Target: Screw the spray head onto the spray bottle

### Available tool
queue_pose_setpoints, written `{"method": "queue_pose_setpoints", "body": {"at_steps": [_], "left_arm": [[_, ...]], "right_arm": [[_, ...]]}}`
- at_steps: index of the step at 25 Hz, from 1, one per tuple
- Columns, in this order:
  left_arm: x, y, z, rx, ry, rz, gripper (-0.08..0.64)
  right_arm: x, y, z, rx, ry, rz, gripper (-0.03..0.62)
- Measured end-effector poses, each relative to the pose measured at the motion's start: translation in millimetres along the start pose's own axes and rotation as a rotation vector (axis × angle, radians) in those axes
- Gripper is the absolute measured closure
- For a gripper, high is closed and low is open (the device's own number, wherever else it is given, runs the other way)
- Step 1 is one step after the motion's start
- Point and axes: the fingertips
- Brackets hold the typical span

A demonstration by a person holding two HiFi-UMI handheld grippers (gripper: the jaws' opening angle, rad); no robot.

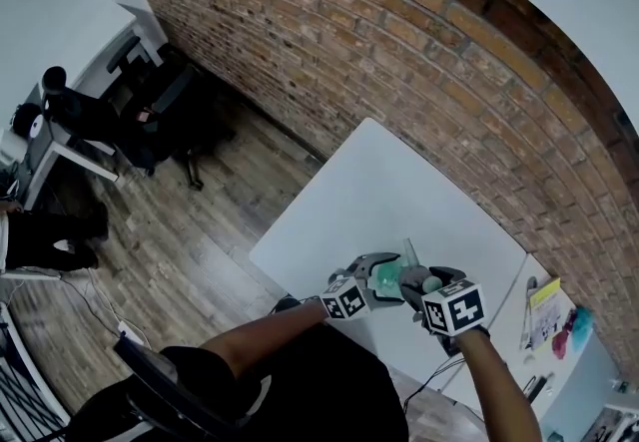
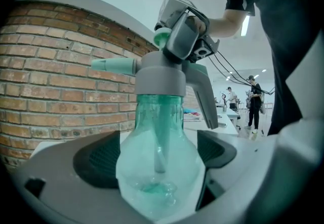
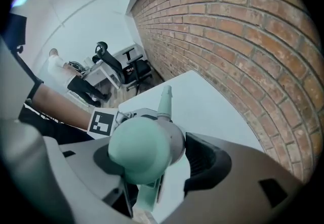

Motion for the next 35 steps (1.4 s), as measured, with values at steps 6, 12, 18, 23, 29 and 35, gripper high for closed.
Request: {"method": "queue_pose_setpoints", "body": {"at_steps": [6, 12, 18, 23, 29, 35], "left_arm": [[1, 0, 0, 0.0, -0.002, -0.003, 0.097], [1, -2, 0, 0.003, 0.001, -0.002, 0.097], [2, 0, -1, 0.002, -0.002, -0.003, 0.096], [2, 1, -1, -0.001, -0.001, -0.002, 0.097], [1, 1, 0, 0.001, -0.005, -0.003, 0.097], [0, 1, 0, -0.001, -0.003, -0.003, 0.097]], "right_arm": [[-23, 27, -11, -0.296, 0.015, 0.01, 0.311], [-51, 31, -24, -1.095, 0.105, -0.121, 0.311], [-44, 13, -13, -1.633, 0.212, -0.288, 0.311], [-27, 5, -5, -1.864, 0.246, -0.37, 0.311], [-13, -8, -5, -1.958, 0.323, -0.388, 0.311], [-10, -7, -6, -1.928, 0.324, -0.362, 0.31]]}}
Point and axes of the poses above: the fingertips, and each gripper's own axes: x forward along the fingers, z to its right, y out of its top, and after that the axes turned 13 degrees about z, right-handed
